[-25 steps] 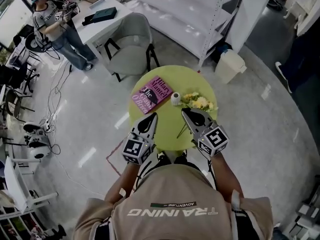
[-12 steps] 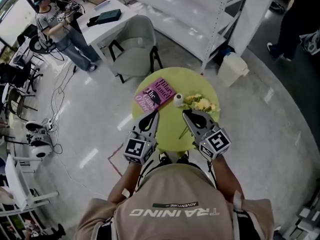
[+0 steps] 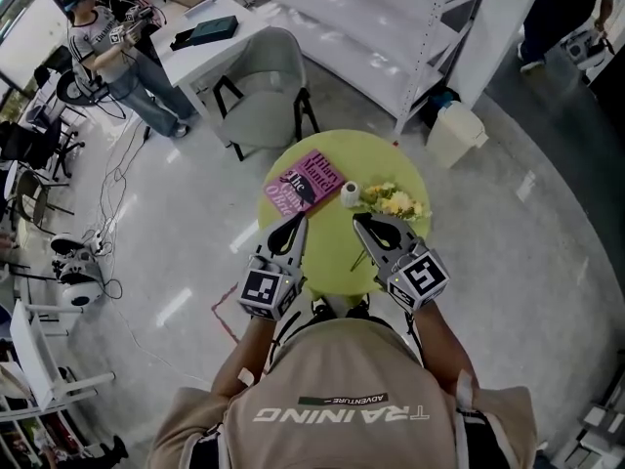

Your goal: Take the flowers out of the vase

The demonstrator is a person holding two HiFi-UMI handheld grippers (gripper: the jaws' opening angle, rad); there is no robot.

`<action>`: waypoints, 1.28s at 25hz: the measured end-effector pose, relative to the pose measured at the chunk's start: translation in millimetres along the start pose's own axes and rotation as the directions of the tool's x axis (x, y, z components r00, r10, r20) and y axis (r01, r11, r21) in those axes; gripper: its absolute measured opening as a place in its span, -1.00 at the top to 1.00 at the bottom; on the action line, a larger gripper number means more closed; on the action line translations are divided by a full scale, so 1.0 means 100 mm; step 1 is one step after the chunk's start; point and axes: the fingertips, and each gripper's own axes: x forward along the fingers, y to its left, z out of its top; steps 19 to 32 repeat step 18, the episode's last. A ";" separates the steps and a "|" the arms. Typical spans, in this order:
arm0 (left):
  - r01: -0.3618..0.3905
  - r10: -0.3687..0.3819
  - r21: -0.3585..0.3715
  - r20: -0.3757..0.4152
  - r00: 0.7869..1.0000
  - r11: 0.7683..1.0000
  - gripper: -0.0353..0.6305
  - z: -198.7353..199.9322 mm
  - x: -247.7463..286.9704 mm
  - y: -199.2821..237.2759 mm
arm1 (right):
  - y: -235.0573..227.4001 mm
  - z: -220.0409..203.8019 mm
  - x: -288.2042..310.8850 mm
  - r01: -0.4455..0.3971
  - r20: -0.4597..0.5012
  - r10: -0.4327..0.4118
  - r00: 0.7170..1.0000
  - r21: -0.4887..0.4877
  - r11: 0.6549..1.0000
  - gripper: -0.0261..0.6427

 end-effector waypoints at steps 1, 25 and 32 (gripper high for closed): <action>0.000 0.000 0.005 0.003 1.000 1.000 0.87 0.02 0.00 0.01 | 0.00 0.01 0.01 0.002 0.001 -0.002 1.000 0.000 1.000 0.92; -0.001 0.001 0.019 0.008 1.000 1.000 0.87 0.01 -0.03 -0.01 | -0.06 0.01 -0.04 0.032 -0.019 -0.032 0.999 -0.005 0.999 0.92; -0.001 0.001 0.019 0.008 1.000 1.000 0.87 0.01 -0.03 -0.01 | -0.06 0.01 -0.04 0.032 -0.019 -0.032 0.999 -0.005 0.999 0.92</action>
